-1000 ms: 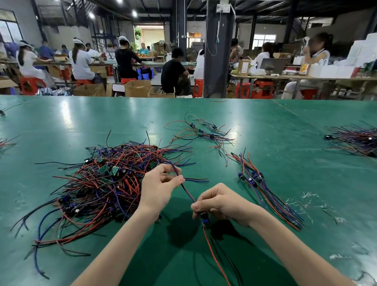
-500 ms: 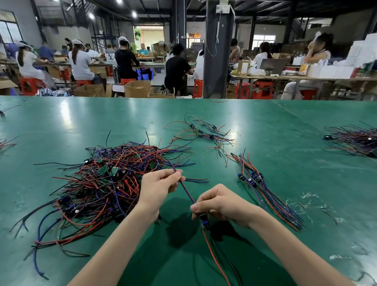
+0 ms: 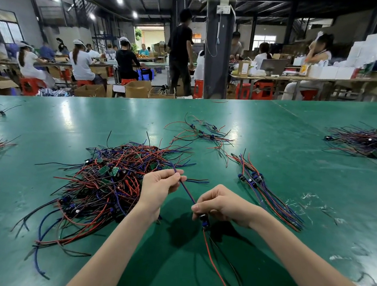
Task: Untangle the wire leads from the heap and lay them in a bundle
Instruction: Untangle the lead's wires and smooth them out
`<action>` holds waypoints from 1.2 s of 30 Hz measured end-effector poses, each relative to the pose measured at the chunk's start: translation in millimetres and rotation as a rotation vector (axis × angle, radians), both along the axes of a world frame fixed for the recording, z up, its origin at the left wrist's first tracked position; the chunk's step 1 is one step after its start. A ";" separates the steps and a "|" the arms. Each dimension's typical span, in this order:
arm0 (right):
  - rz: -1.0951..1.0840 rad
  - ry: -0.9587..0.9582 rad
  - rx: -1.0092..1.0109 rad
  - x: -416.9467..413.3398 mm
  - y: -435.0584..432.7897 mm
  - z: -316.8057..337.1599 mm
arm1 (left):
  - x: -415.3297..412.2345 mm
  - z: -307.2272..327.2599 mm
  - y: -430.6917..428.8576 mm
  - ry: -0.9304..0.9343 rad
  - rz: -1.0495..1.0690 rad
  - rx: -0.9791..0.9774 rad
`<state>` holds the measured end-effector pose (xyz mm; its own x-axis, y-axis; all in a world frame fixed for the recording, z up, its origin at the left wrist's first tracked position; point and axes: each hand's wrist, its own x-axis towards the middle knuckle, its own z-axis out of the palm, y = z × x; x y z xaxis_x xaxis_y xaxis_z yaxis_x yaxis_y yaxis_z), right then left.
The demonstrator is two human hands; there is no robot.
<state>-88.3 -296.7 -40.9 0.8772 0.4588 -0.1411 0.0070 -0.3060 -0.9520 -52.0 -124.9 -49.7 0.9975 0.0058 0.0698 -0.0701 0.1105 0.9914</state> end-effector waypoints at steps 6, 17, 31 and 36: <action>0.031 -0.007 0.021 2.3 -1.9 -1.1 | 1.5 1.4 0.8 0.040 -0.061 -0.104; 0.061 0.151 0.275 4.5 -2.9 -2.4 | 0.7 9.9 3.3 0.160 -0.195 -0.495; 0.010 0.015 0.100 3.2 1.4 -6.7 | 2.1 4.7 1.8 0.237 -0.217 -0.493; -0.098 -0.087 0.053 3.3 4.2 -6.0 | 1.7 1.8 -0.9 0.182 -0.162 -0.311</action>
<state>-85.0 -292.5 -47.0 0.9260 0.3753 -0.0405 0.0626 -0.2584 -0.9640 -50.3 -125.8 -47.9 0.9831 -0.1600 -0.0888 0.1471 0.4028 0.9034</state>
